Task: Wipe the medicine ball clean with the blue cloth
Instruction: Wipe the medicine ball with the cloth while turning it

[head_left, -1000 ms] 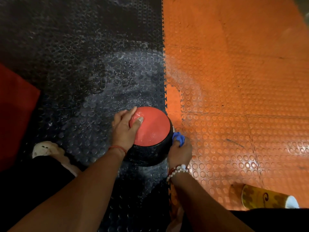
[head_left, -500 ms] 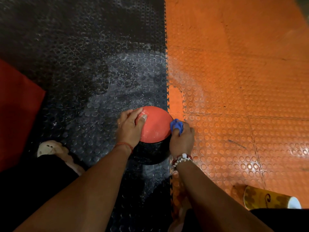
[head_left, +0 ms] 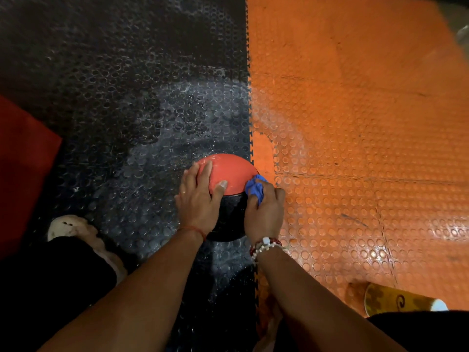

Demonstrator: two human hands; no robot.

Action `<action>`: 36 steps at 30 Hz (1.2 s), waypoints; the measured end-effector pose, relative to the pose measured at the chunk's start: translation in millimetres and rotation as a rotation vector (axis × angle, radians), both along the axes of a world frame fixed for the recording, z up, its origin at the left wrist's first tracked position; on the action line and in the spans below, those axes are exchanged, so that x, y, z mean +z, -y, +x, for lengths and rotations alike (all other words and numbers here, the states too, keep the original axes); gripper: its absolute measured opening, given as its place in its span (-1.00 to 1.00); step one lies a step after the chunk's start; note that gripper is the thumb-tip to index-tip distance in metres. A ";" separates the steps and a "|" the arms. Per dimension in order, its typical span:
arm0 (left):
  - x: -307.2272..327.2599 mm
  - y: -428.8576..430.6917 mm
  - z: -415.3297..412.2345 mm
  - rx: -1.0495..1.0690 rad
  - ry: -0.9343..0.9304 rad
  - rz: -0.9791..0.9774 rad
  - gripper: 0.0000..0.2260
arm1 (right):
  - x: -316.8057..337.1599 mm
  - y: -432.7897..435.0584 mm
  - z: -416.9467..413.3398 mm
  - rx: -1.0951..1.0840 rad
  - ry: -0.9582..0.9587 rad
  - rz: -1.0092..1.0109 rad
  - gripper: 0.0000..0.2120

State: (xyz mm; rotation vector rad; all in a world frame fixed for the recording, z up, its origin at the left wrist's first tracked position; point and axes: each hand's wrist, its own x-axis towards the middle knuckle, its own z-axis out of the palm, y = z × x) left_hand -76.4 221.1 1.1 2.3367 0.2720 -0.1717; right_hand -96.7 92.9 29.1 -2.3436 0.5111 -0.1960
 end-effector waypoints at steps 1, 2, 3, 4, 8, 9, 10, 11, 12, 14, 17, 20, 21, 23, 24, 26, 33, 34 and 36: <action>0.5 -2.5 1.5 -0.019 -0.011 0.000 -0.46 | -1.0 0.0 -2.2 0.008 -0.007 -0.012 -0.71; 1.2 -5.6 3.0 -0.045 -0.019 0.001 -0.46 | -1.5 -0.5 -4.1 0.011 -0.017 -0.021 -0.71; 2.2 -8.8 4.2 -0.073 -0.034 0.001 -0.46 | -1.4 -2.0 -5.5 0.010 -0.026 -0.027 -0.71; 3.1 -11.7 5.1 -0.099 -0.057 -0.001 -0.46 | -0.4 -4.5 -6.8 0.004 -0.035 -0.033 -0.71; 8.7 -18.0 9.3 -0.165 -0.143 -0.007 -0.47 | 7.7 -16.0 -7.5 0.024 -0.030 -0.055 -0.70; 9.5 -19.7 11.2 -0.175 -0.163 -0.017 -0.47 | 9.6 -16.2 -6.6 0.044 -0.024 -0.064 -0.70; 10.7 -21.8 12.6 -0.180 -0.179 -0.028 -0.47 | 11.2 -15.2 -5.0 0.059 -0.031 -0.070 -0.70; 11.3 -23.9 13.8 -0.180 -0.188 -0.038 -0.47 | 12.7 -13.3 -2.0 0.071 -0.049 -0.071 -0.71; 11.4 -25.7 14.6 -0.178 -0.191 -0.047 -0.47 | 14.2 -10.5 2.4 0.079 -0.072 -0.067 -0.72; 11.5 -26.4 16.0 -0.168 -0.194 -0.072 -0.47 | 15.2 -3.5 13.1 0.072 -0.106 -0.047 -0.76; 11.0 -23.7 19.8 -0.155 -0.195 -0.085 -0.47 | 12.8 -0.8 22.7 -0.033 -0.119 -0.014 -0.77; 10.5 -19.1 20.2 -0.153 -0.179 -0.063 -0.48 | 3.7 -15.0 8.9 -0.064 -0.017 -0.056 -0.73; 9.2 -18.6 20.6 -0.155 -0.166 -0.055 -0.48 | 1.5 -20.2 3.6 -0.032 0.037 -0.059 -0.70; 5.1 -20.6 20.6 -0.151 -0.133 -0.064 -0.49 | -1.3 -20.2 6.0 0.023 0.102 -0.061 -0.67; 2.9 -22.1 20.7 -0.141 -0.110 -0.076 -0.49 | -2.3 -15.2 14.0 0.047 0.103 -0.061 -0.69; 1.1 -23.7 19.6 -0.115 -0.083 -0.115 -0.50 | -9.1 1.5 32.2 0.024 0.006 -0.042 -0.75; 1.2 -25.0 17.5 -0.106 -0.063 -0.135 -0.52 | -13.6 -5.0 17.2 -0.246 -0.065 0.061 -0.78; -0.1 -26.3 18.2 -0.109 -0.052 -0.117 -0.52 | -9.4 -15.7 10.0 -0.205 0.011 0.068 -0.77; -1.5 -29.3 18.5 -0.094 -0.041 -0.095 -0.53 | -4.4 -26.1 9.6 -0.072 0.105 0.070 -0.74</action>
